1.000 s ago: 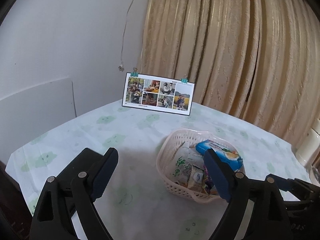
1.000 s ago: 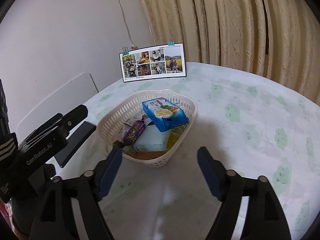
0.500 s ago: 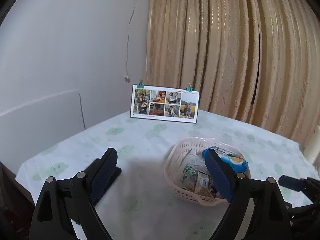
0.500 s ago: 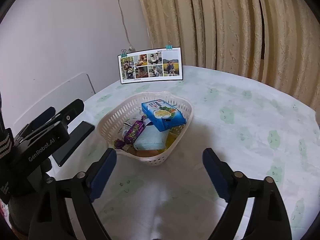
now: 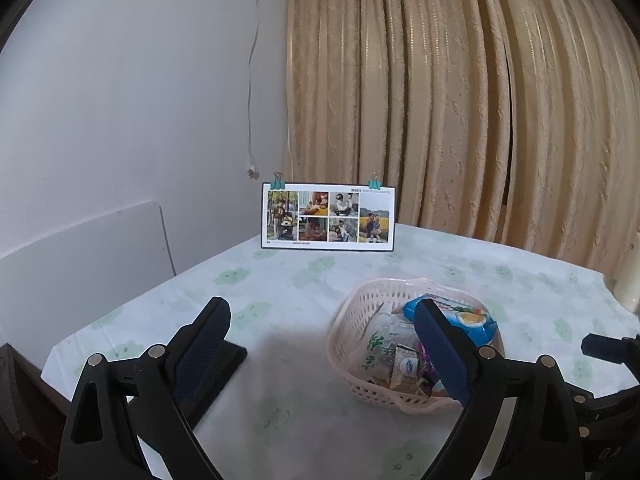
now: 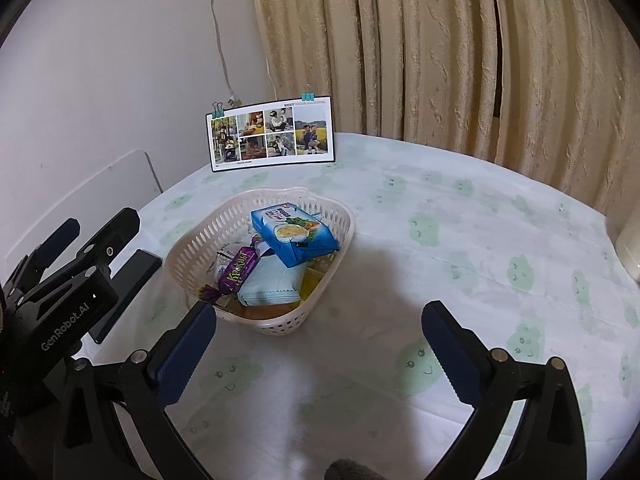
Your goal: Organize snacks
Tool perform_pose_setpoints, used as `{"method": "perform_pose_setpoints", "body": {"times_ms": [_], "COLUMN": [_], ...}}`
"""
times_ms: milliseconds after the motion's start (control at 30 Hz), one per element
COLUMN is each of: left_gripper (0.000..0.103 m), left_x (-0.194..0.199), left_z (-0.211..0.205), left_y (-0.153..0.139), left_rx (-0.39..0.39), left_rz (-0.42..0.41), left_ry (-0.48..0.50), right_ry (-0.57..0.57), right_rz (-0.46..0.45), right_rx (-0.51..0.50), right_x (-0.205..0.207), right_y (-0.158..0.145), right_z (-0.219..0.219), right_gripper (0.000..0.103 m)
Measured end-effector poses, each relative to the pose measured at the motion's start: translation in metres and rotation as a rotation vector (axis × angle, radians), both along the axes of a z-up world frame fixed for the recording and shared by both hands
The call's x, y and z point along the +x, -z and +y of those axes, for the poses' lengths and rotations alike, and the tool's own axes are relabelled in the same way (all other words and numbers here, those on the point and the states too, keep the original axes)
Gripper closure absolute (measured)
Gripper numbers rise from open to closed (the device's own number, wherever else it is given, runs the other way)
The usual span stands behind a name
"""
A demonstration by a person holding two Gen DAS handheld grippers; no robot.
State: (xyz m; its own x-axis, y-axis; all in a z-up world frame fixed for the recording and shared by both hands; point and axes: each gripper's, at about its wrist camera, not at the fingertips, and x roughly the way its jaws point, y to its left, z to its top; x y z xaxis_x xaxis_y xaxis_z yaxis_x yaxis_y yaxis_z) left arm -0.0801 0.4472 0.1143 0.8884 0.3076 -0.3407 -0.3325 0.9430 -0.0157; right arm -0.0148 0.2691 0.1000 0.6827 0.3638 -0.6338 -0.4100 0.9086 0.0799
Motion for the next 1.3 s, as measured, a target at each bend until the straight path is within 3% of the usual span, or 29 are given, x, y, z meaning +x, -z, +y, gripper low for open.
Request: {"method": "perform_pose_setpoints", "body": {"times_ms": [400, 1300], "left_gripper": [0.005, 0.002], "left_x": [0.002, 0.019], "left_z": [-0.005, -0.004], "left_y": [0.004, 0.024], "left_rx": [0.092, 0.165], "left_rz": [0.004, 0.092], "left_ry": [-0.006, -0.023], "right_ry": [-0.019, -0.037], "right_rz": [-0.028, -0.021], "right_rx": [-0.044, -0.142], "right_x": [-0.007, 0.005], "right_y": [0.000, 0.011], "right_z": [0.010, 0.032], "right_gripper": [0.001, 0.001]}}
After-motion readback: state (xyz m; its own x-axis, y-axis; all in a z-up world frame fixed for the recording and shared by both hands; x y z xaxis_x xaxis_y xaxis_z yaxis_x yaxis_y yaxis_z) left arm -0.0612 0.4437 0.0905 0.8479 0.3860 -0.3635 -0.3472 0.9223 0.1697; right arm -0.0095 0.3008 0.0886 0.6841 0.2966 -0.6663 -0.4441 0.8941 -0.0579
